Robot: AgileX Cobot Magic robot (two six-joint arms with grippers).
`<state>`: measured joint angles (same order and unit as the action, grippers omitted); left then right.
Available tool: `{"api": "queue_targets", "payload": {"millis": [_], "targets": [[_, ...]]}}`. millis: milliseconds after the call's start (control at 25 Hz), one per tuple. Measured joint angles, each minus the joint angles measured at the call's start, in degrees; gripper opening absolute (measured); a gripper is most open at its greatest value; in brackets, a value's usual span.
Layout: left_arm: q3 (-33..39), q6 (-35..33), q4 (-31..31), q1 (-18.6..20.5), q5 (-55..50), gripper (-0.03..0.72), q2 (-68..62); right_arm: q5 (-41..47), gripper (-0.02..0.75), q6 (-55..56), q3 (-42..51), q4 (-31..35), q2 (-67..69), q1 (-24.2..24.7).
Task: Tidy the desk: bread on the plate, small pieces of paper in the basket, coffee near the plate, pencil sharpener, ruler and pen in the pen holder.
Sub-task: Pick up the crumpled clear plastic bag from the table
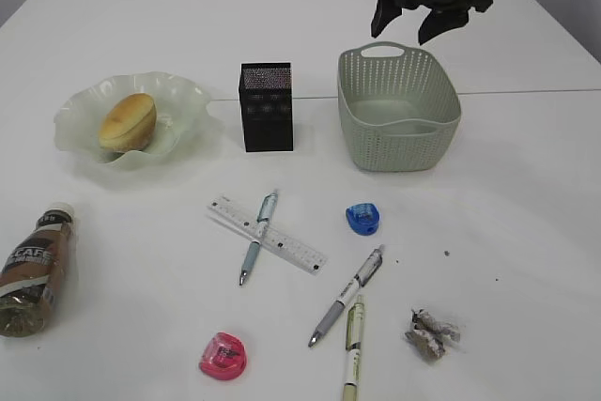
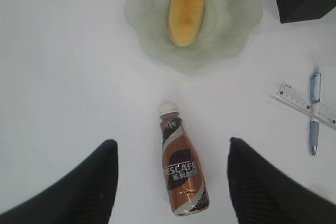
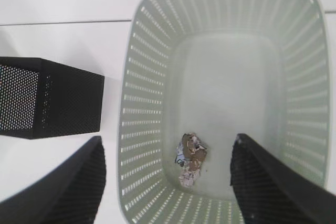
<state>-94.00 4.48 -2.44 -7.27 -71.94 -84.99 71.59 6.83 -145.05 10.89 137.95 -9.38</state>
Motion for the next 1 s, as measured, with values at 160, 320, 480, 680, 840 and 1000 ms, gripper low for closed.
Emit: {"api": "queue_targets", "payload": {"millis": [160,320,480,680,840,1000], "targets": [[0.0,0.0,0.0,0.0,0.0,0.475,-0.19,0.0,0.544,-5.15,0.0,0.36,-1.84,0.03],[0.0,0.0,0.0,0.0,0.0,0.475,-0.19,0.0,0.544,-5.96,3.18,1.08,-5.51,-0.2],[0.0,0.0,0.0,0.0,0.0,0.475,-0.19,0.0,0.544,-7.15,14.56,0.39,-12.63,-0.67],[0.0,0.0,0.0,0.0,0.0,0.475,-0.19,0.0,0.544,-7.41,33.44,-3.65,-24.35,-2.14],[0.0,0.0,0.12,0.0,0.0,0.475,-0.19,-0.12,0.544,-7.41,46.01,-6.08,-34.43,-4.41],[0.0,0.0,1.08,0.0,0.0,0.475,-0.19,-0.2,0.544,-6.83,57.38,-7.44,-43.34,-7.89]]}}
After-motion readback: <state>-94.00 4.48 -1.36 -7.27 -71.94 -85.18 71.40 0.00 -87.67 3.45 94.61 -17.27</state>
